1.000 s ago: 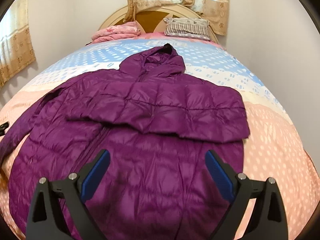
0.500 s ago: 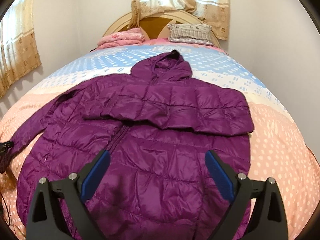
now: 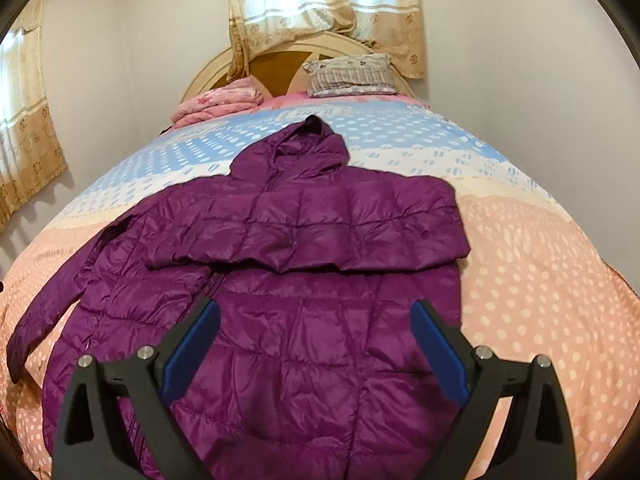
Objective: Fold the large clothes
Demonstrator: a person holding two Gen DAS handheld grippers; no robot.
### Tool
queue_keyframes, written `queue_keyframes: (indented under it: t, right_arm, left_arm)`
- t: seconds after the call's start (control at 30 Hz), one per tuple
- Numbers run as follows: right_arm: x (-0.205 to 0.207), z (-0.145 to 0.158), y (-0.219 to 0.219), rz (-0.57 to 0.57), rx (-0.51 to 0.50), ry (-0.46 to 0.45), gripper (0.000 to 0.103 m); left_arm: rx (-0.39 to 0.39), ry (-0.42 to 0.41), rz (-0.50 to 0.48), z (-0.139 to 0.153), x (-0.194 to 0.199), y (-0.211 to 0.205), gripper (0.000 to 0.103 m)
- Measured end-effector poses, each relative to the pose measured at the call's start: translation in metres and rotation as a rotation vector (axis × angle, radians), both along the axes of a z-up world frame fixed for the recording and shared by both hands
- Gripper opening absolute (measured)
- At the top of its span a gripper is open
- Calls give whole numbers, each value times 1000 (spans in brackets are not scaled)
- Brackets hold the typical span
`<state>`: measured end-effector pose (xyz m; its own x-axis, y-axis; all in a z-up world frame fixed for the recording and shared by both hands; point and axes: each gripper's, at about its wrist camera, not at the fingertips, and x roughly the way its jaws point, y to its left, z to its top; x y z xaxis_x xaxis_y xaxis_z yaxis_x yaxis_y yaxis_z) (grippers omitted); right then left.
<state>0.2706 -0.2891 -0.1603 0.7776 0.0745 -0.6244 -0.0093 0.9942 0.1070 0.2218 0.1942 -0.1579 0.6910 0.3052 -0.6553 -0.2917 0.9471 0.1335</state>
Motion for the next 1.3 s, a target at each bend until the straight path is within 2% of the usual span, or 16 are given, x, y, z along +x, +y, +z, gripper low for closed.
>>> queue_keyframes:
  t: [0.03,0.1,0.13,0.17,0.3,0.4,0.5,0.53,0.63,0.67,0.7,0.77,0.87,1.0,1.17,1.3]
  right_arm:
    - [1,-2,3,11,-6,6,98]
    - [1,-4,10,31,-16,9,98]
    - [1,-5,11,37,-19,8,98]
    - [1,-5,12,42,-21,9,98]
    - [1,-6,14,44,-20,9,98]
    - [0,-6,15,40,-11,12,98]
    - [0,-9,18,48,-10,16,98]
    - [0,-10,19,50,-11,17,98]
    - [-1,-11,21,53,-9,19,98]
    - [-1,-12,21,54,-5,18,98]
    - [-1,-11,20,52,0,15,98]
    - [-2,-11,19,47,7,9,98]
    - [-2,-9,16,43,18,1,98]
    - [-3,-8,10,37,16,-6,98]
    - [3,-5,-4,0,-15,2,98]
    - [6,-2,-22,-36,-16,0,98]
  left_arm:
    - [-44,14,8,-4,3,5,9]
    - [-73,24,30,-11,6,8,38]
    - [-68,25,58,-14,6,9,67]
    - [-69,11,77,-16,4,10,78]
    - [-118,20,70,-25,1,13,80]
    - [-148,70,85,-43,1,15,81]
    - [-164,134,54,-67,0,9,81]
    - [-151,113,46,-69,-3,7,81]
    - [-149,76,17,-69,-6,5,79]
    - [-154,65,-7,-69,-7,4,65]
    - [-140,54,-32,-67,-8,0,56]
    - [-121,57,-76,-62,-8,-4,10]
    - [-130,51,-93,-51,-8,-6,5]
    - [-98,-7,-99,-24,-7,-6,4]
    - [-69,-95,-143,21,10,-17,4]
    - [-67,-173,-206,61,29,-41,4]
